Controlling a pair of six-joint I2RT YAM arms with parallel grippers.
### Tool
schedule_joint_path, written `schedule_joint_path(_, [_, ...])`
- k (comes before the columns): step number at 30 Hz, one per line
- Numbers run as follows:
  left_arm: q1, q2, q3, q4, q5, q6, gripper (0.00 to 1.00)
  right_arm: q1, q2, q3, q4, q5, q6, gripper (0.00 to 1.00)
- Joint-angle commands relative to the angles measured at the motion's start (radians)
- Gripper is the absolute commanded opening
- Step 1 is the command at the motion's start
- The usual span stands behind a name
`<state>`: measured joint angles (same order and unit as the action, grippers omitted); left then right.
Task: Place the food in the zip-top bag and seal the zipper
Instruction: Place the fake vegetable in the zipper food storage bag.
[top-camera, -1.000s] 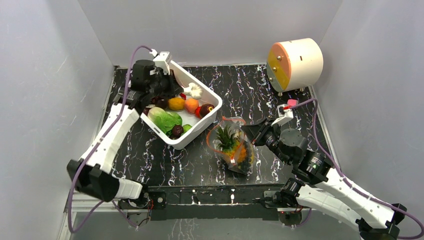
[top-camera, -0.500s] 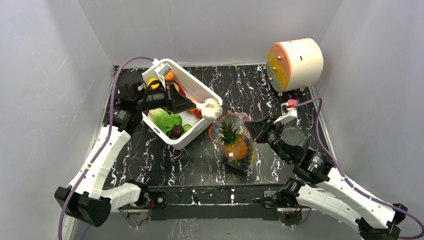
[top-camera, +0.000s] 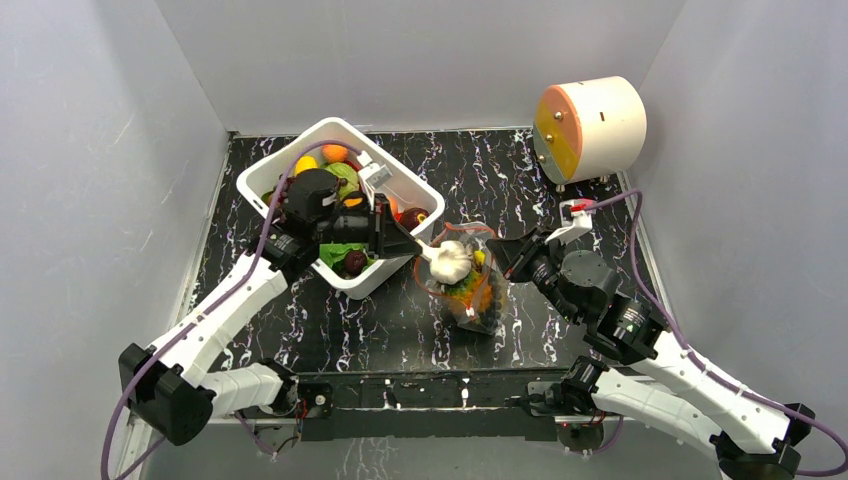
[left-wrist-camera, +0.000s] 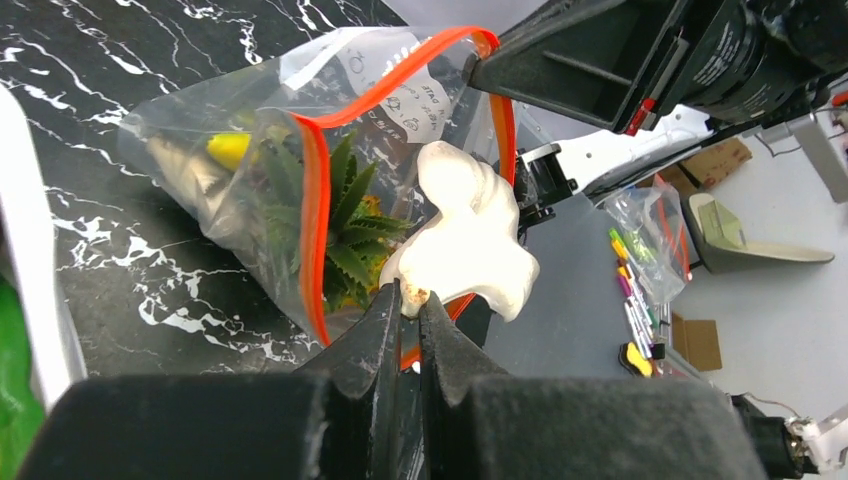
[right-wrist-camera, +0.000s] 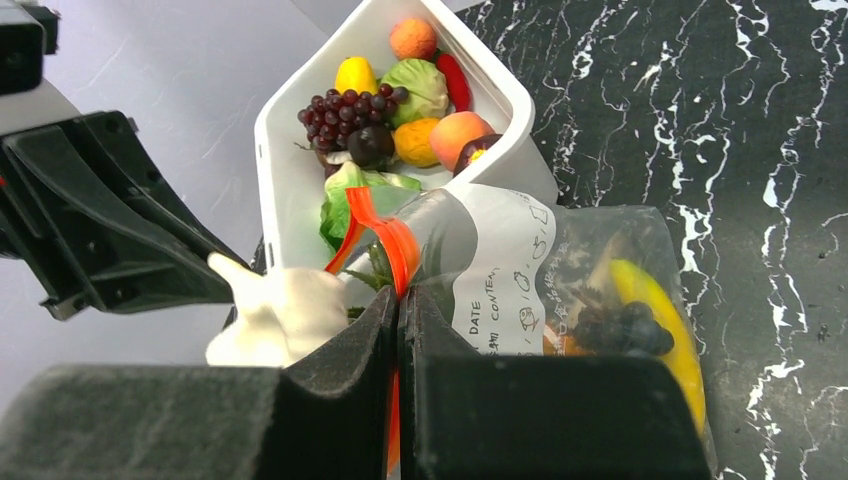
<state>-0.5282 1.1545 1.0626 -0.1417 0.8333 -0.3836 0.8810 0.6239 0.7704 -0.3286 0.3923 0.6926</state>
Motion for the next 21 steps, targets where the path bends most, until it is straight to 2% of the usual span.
schedule_joint_path(1, [-0.062, 0.012, 0.032, 0.020, -0.071, 0.068, 0.00, -0.001, -0.004, 0.036, 0.146, -0.020, 0.013, 0.00])
schedule_joint_path(13, [-0.182, 0.171, 0.239, -0.160, -0.283, 0.286, 0.00, -0.001, 0.027, 0.060, 0.142, -0.056, 0.064, 0.00])
schedule_joint_path(21, [-0.249, 0.192, 0.262, -0.200, -0.366, 0.404, 0.00, -0.001, 0.056, 0.054, 0.184, -0.066, 0.093, 0.00])
